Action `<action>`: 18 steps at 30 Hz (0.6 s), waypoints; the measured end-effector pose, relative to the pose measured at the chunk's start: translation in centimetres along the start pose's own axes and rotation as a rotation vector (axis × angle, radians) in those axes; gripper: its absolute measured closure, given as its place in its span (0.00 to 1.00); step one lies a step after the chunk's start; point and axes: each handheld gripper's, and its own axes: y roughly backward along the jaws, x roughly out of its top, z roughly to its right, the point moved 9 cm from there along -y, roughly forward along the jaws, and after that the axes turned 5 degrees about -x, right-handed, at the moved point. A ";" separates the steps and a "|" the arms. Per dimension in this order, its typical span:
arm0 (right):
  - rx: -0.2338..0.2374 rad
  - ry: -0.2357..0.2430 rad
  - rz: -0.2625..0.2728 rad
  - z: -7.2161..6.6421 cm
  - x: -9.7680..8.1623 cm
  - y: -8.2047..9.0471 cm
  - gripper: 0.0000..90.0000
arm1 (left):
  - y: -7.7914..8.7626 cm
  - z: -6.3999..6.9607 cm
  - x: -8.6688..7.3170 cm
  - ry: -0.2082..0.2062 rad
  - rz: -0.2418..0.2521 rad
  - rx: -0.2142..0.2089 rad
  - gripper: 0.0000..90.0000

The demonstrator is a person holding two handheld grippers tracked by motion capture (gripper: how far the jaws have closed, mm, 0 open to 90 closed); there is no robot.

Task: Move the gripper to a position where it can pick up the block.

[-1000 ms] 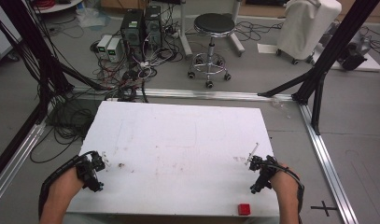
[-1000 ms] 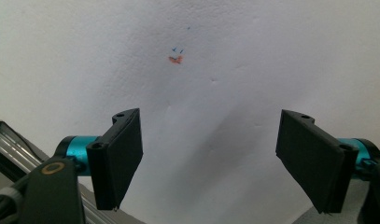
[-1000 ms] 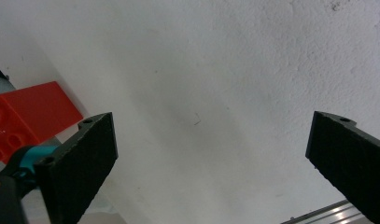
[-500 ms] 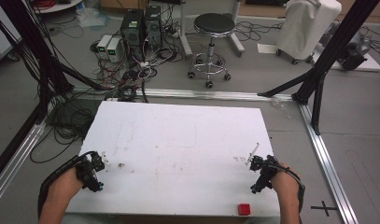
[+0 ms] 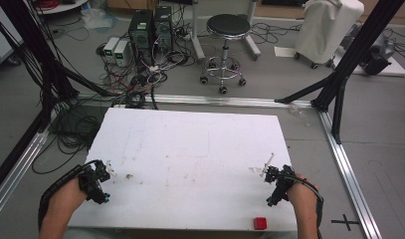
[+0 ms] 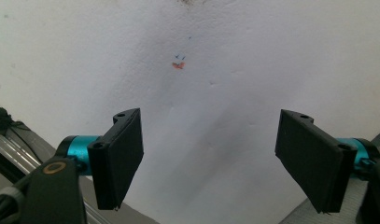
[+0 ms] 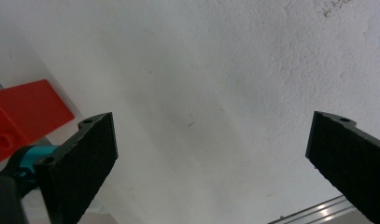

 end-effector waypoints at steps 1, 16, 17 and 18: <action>-0.006 0.010 0.004 0.1 0.0 0.0 0.01 | 0.0 0.0 0.0 0.000 0.003 0.000 0.26; -0.038 0.258 0.084 0.1 -1.1 2.9 0.01 | 0.1 0.0 -0.1 0.005 0.007 -0.005 0.26; -0.037 0.270 0.088 -0.1 -1.2 3.2 0.01 | 0.0 0.0 -0.1 0.005 0.007 -0.002 0.26; -0.039 0.293 0.094 -0.2 -1.3 3.5 0.01 | 0.0 0.0 -0.1 0.005 0.006 -0.004 0.26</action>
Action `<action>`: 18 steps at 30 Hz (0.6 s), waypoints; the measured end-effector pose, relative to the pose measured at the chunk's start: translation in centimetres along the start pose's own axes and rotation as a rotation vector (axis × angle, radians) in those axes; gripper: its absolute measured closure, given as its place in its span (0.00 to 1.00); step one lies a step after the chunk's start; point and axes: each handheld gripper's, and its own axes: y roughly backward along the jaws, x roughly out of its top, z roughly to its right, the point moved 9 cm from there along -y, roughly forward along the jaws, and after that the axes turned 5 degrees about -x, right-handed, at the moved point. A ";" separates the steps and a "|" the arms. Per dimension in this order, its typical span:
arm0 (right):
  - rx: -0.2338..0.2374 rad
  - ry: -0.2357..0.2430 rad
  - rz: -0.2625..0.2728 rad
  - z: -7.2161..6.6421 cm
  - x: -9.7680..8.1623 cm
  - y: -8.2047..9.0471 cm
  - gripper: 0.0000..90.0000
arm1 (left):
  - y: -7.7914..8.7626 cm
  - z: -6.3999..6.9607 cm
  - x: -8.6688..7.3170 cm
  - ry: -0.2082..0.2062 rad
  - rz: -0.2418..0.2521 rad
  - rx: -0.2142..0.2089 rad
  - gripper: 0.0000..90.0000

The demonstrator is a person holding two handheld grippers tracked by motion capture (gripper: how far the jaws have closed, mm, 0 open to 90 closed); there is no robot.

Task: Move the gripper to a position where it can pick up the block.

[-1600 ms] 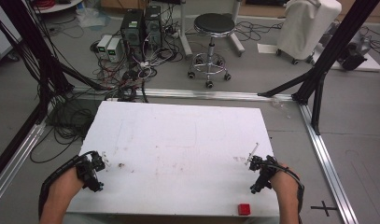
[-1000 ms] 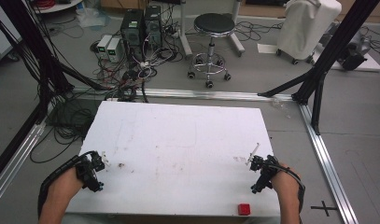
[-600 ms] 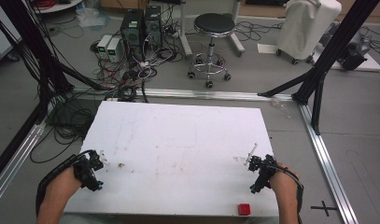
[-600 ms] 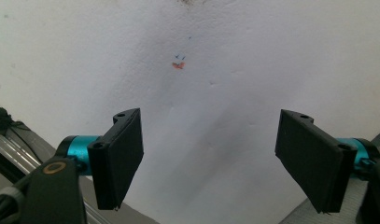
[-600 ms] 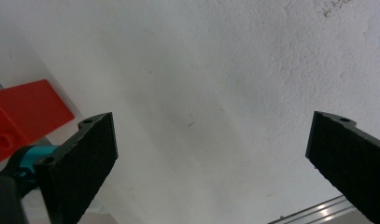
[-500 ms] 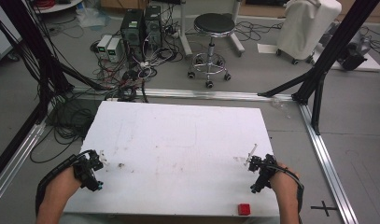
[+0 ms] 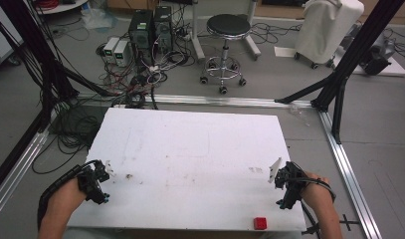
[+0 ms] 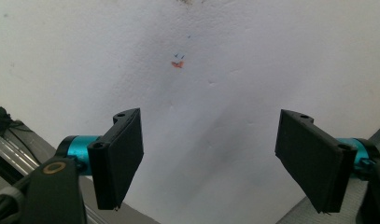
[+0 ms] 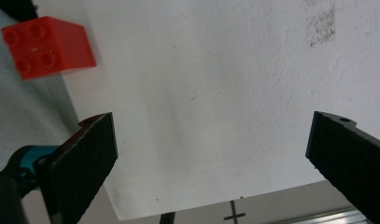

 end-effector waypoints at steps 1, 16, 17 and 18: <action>-0.001 0.012 0.003 -0.1 0.0 0.2 0.01 | 0.0 0.0 0.0 0.002 0.003 -0.001 0.26; 0.020 0.129 -0.018 -4.0 0.8 1.2 0.01 | -0.1 0.0 -0.1 0.005 -0.002 -0.010 0.26; 0.020 0.129 -0.018 -4.0 0.8 1.2 0.01 | -0.1 0.0 -0.1 0.004 -0.001 -0.010 0.26; 0.022 0.143 -0.026 -4.6 0.8 1.0 0.01 | -0.1 0.0 -0.1 0.004 0.000 -0.008 0.26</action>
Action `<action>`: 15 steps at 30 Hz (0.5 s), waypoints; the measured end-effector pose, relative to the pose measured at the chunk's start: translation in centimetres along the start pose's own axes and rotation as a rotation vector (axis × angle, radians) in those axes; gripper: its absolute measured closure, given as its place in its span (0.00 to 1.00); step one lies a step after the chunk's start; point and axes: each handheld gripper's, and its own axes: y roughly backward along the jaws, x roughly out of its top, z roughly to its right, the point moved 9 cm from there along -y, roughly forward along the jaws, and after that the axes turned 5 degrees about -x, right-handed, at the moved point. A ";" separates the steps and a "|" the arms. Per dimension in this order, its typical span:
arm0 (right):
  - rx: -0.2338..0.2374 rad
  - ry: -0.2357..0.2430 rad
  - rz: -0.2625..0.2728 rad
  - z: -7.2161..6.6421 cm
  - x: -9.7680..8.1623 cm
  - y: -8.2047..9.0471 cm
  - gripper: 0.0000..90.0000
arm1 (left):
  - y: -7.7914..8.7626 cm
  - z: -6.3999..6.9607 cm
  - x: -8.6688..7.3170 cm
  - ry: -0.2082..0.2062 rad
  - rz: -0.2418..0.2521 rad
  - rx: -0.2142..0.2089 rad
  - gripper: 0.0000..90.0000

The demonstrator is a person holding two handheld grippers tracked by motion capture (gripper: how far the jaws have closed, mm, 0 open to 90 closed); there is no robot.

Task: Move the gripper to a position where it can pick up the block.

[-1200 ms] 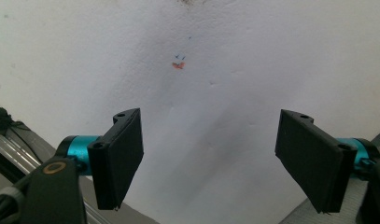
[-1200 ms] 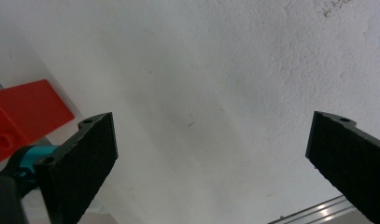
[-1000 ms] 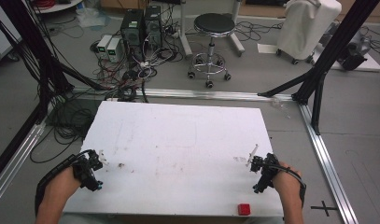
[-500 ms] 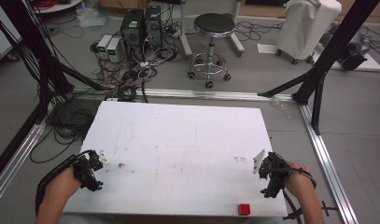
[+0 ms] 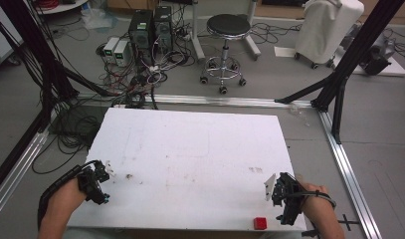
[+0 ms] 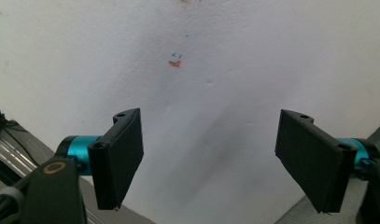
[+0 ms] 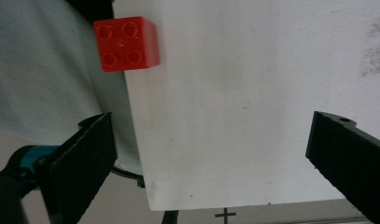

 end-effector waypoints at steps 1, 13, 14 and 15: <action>0.000 0.000 0.000 0.0 0.0 0.0 0.01 | 0.0 0.0 0.0 0.001 -0.003 -0.001 0.26; 0.016 0.033 0.028 -3.0 1.2 -1.8 0.01 | -0.1 0.1 0.1 -0.008 -0.006 -0.004 0.26; 0.021 0.037 0.024 -3.3 1.2 -2.1 0.01 | -0.1 0.1 0.1 -0.008 -0.006 -0.005 0.26; 0.021 0.041 0.024 -3.5 1.4 -2.3 0.01 | -0.1 0.1 0.1 -0.008 -0.006 -0.004 0.26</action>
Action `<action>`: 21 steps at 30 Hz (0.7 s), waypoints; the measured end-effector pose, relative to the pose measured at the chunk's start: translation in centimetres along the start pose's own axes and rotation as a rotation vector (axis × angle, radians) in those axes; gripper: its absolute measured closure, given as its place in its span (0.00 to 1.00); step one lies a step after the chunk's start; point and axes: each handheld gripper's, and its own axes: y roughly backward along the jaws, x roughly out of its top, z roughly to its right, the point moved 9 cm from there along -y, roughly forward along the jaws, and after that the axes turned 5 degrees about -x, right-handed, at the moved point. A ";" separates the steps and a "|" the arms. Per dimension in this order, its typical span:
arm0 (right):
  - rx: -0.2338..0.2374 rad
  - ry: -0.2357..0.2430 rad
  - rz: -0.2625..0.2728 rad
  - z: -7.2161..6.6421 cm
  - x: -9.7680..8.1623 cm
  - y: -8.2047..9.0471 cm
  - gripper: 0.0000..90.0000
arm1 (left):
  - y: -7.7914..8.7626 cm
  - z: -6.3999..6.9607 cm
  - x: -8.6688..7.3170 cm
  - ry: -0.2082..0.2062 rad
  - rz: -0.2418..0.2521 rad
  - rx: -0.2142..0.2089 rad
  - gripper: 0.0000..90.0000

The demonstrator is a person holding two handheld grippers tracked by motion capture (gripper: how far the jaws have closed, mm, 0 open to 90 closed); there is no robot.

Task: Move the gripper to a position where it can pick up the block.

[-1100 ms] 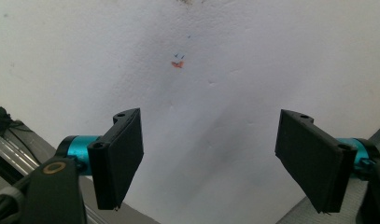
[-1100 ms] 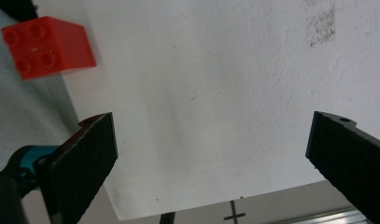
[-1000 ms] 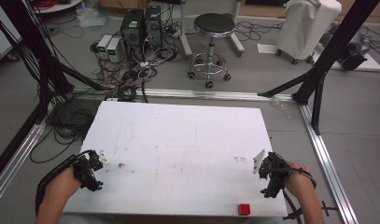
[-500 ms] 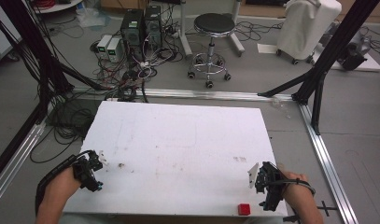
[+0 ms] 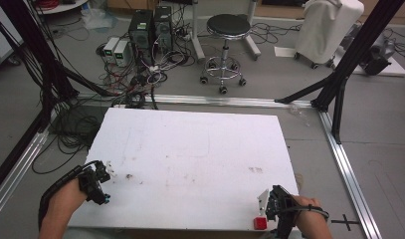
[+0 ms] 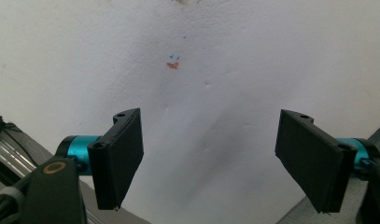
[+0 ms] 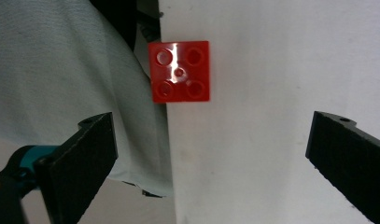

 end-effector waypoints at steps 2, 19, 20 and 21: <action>0.004 0.005 0.000 -0.4 0.3 -0.5 0.01 | 0.0 0.0 0.0 -0.003 -0.001 0.002 0.26; 0.033 0.027 -0.029 -1.9 2.1 -4.4 0.01 | -0.2 0.0 0.0 -0.003 0.002 0.007 0.26; 0.033 0.027 -0.029 -1.9 2.1 -4.4 0.01 | -0.1 0.0 0.0 -0.003 0.001 0.004 0.26; 0.036 0.029 -0.028 -1.9 2.1 -4.4 0.01 | -0.1 0.0 0.0 -0.004 -0.001 0.003 0.26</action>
